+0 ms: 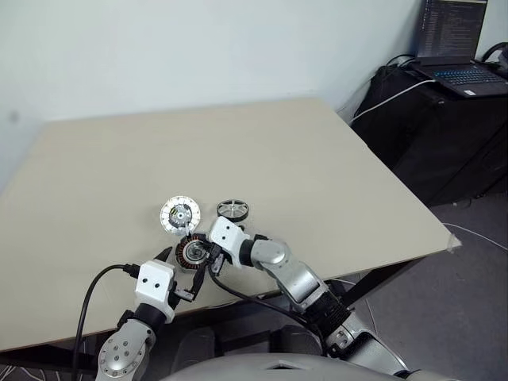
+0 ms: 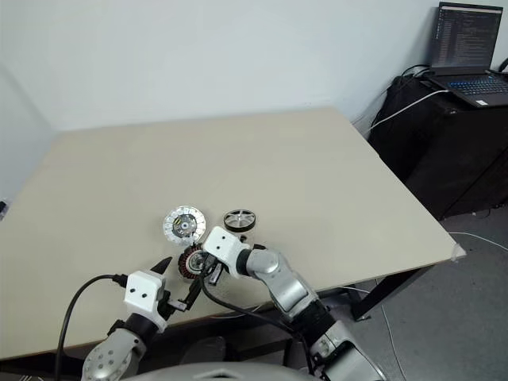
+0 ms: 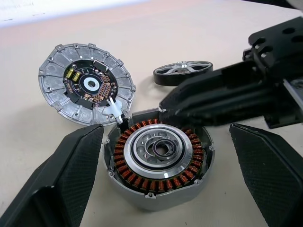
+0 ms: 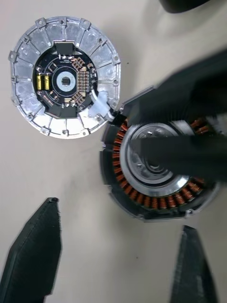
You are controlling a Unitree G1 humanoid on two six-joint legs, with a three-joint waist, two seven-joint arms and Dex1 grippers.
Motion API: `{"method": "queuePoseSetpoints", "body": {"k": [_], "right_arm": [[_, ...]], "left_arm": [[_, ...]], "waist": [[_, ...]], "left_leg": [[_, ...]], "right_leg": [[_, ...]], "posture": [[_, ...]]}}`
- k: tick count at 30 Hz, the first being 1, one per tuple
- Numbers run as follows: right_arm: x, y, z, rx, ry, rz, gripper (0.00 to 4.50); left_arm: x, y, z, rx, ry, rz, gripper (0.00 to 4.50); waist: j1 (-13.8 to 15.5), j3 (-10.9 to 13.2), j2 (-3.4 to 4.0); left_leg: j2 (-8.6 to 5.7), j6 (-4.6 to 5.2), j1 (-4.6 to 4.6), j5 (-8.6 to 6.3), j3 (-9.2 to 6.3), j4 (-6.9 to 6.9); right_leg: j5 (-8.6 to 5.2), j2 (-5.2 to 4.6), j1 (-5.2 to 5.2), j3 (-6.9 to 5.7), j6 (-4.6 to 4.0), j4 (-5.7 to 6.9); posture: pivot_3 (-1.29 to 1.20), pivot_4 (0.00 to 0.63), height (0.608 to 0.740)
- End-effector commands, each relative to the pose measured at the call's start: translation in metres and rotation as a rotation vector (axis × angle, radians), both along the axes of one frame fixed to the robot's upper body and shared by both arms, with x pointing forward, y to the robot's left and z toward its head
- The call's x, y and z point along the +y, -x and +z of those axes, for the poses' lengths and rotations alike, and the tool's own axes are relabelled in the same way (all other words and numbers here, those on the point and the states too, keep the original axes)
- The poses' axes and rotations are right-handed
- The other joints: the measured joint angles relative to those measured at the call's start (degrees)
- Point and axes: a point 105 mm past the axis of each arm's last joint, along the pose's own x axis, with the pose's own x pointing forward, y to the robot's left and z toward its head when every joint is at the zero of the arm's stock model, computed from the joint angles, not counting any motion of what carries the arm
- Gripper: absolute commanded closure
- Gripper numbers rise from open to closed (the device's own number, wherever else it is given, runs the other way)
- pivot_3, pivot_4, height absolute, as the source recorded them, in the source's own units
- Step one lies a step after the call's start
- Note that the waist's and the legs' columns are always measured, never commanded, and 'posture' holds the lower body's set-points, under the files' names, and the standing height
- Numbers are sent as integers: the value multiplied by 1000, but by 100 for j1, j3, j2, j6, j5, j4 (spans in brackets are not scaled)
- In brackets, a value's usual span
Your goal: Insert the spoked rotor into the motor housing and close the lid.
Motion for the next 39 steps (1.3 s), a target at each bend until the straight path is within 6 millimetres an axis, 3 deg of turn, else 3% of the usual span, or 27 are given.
{"method": "queuePoseSetpoints", "body": {"k": [1,9,12,24,29,39], "right_arm": [[6,4,13,-34,10,49,4469],[-2,4,14,-31,37,27,4469],[-7,3,19,-29,12,-1,4500],[-77,-4,29,-13,-77,-311,4500],[-96,3,25,23,-87,-396,4500],[-100,2,24,35,-117,-468,4500]], "left_arm": [[0,-2,4,-34,10,-7,0],[-4,0,-5,-5,9,-50,0],[-6,-1,-4,-12,12,-57,535],[-20,-10,17,-47,29,-137,4454],[-18,-23,18,3,-9,-127,4483],[-11,-38,11,163,-16,-147,4483]], "waist": [[0,0,-1],[5,5,-6],[12,6,-6],[53,32,-8],[42,47,-7],[43,48,-14]], "left_leg": [[0,0,0,0,0,0],[0,0,-1,0,0,0],[0,0,-1,0,-1,0],[-1,-1,-6,-1,-1,-2],[0,-1,-5,-1,-4,-3],[-2,-2,-5,1,-3,-1]], "right_leg": [[0,0,0,0,0,0],[0,-1,-1,-1,0,0],[0,-1,-1,-1,0,0],[-1,-5,-4,-1,0,-3],[-1,-2,-4,-2,0,-3],[-1,3,-2,-2,0,-3]], "posture": [[0,0,740],[0,0,740],[0,0,740],[0,0,740],[0,0,740],[0,0,740]]}}
